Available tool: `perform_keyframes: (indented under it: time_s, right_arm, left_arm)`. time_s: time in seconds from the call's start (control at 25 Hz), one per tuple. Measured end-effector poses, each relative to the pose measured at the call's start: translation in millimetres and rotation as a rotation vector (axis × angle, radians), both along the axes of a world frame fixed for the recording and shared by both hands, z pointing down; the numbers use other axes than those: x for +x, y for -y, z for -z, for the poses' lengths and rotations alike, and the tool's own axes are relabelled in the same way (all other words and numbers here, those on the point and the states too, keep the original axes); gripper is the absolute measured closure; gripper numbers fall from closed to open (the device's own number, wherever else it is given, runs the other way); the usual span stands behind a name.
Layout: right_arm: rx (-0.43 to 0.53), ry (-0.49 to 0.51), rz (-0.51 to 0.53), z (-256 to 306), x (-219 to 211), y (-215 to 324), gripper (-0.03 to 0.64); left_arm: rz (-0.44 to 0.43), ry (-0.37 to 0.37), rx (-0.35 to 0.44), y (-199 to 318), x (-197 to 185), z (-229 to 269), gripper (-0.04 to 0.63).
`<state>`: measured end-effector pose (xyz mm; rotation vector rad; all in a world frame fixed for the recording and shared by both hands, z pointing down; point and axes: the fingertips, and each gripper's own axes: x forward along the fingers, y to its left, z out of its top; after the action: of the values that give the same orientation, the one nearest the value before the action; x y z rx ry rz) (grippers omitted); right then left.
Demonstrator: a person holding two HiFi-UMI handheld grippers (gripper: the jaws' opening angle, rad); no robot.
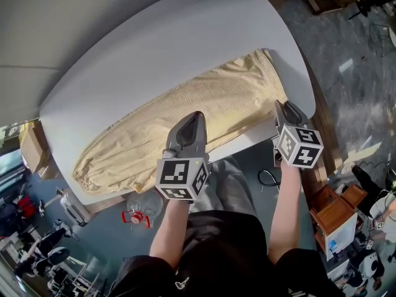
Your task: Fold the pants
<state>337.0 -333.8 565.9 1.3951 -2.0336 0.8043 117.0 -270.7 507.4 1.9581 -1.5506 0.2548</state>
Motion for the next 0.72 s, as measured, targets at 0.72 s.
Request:
perform_keyframes:
  time_s: [0.72]
  right_arm:
    - [0.142, -0.006, 0.340, 100.4, -212.3, -63.8, 0.529]
  left_arm:
    - [0.337, 0.000, 0.085, -142.5, -210.5, 57.6, 0.592]
